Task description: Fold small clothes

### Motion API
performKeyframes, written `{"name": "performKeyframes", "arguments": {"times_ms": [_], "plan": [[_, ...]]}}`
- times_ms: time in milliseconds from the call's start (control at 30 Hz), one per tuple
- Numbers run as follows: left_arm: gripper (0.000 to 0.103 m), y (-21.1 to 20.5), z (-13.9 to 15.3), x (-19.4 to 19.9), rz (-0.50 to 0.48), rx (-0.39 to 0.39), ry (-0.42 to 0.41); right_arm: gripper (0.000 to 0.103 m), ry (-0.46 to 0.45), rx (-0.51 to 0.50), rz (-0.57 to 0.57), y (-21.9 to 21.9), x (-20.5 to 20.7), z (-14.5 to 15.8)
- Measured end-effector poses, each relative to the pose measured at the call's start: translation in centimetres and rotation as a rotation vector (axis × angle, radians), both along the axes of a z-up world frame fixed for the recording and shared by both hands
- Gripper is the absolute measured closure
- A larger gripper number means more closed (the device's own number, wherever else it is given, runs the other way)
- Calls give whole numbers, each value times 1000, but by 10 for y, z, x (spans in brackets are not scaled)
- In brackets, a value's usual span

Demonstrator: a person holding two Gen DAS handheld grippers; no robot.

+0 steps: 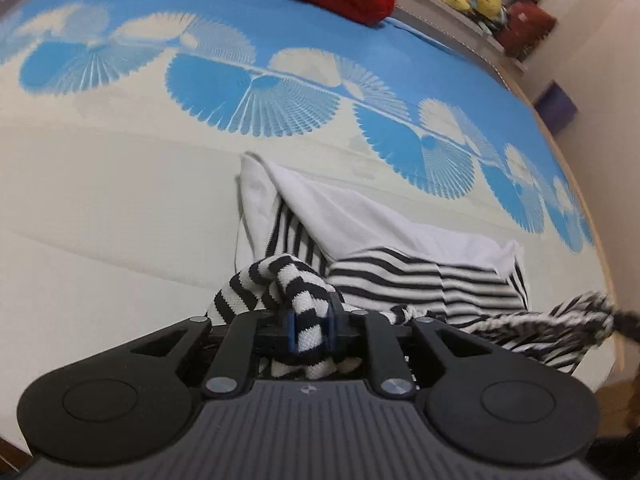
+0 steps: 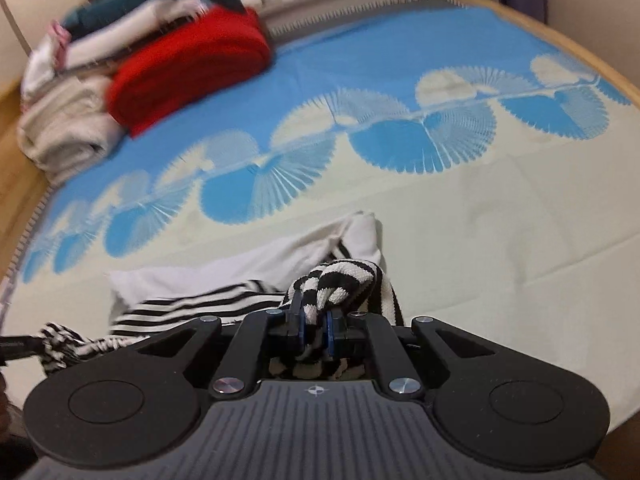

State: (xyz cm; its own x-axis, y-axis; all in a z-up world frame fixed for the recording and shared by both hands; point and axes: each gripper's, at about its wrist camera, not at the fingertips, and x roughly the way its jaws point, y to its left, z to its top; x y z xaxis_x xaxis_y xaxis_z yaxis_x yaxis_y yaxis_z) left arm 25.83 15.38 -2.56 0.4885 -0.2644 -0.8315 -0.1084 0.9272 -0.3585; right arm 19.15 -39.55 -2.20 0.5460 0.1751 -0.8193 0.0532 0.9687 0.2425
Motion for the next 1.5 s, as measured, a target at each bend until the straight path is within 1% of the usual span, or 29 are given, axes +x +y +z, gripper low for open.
{"name": "performKeyframes", "arguments": {"times_ms": [33, 67, 100, 167, 200, 267, 333, 467, 567, 633, 667, 700, 733, 800, 833, 900, 967, 1000, 1067, 1100, 1200, 1300, 1400, 1500], "plan": [[82, 10, -8, 5, 57, -60, 52, 82, 20, -11, -2, 0, 3, -10], [82, 18, -11, 7, 102, -114, 64, 79, 80, -35, -15, -1, 8, -20], [80, 24, -11, 8, 125, -147, 54, 78, 98, -43, -50, -3, 10, -22], [77, 29, -6, 5, 124, -159, 25, 73, 47, -7, -99, -11, 9, -13], [75, 29, -4, 4, 113, -142, 14, 71, 17, -3, -110, -14, 7, -8], [71, 29, 1, 0, 96, -104, -6, 65, -21, -34, -117, -21, -1, -2], [67, 33, 5, -4, 96, -87, -29, 65, -42, -71, -113, -28, -9, 3], [65, 45, 18, -19, 102, -41, -92, 65, -49, -99, -77, -39, -32, 5], [58, 58, 26, -30, 84, -23, -115, 64, -49, -135, -22, -48, -42, 4], [47, 59, 26, -34, 60, -8, -108, 63, -31, -154, 16, -50, -46, 0], [43, 57, 24, -35, 38, 3, -95, 62, -23, -161, 33, -49, -47, -1], [37, 54, 23, -35, 14, 17, -82, 62, -15, -173, 53, -48, -48, -4], [32, 50, 21, -36, -17, 38, -69, 60, -7, -189, 75, -45, -48, -7], [24, 35, 13, -37, -98, 103, -37, 59, 8, -232, 118, -37, -47, -14], [24, 28, 9, -37, -133, 133, -23, 59, 16, -261, 145, -32, -46, -19], [24, 12, -2, -37, -210, 214, 8, 59, 21, -315, 189, -23, -44, -27], [24, -1, -14, -39, -267, 297, 35, 59, 25, -364, 219, -14, -41, -35], [24, -6, -19, -38, -286, 336, 38, 59, 25, -381, 228, -11, -39, -38], [24, -13, -23, -38, -312, 398, 14, 59, 21, -406, 235, -5, -34, -45], [24, -15, -24, -38, -322, 410, 0, 59, 18, -415, 236, -4, -32, -47], [24, -16, -23, -33, -318, 407, -52, 59, -7, -440, 224, -1, -23, -51], [24, -19, -20, -20, -302, 414, -91, 59, -50, -427, 193, 0, -9, -47], [24, -23, -10, 1, -244, 373, -131, 59, -87, -391, 144, 0, 10, -43], [24, -20, -5, 25, -146, 311, -141, 59, -108, -319, 88, -3, 30, -41]]}}
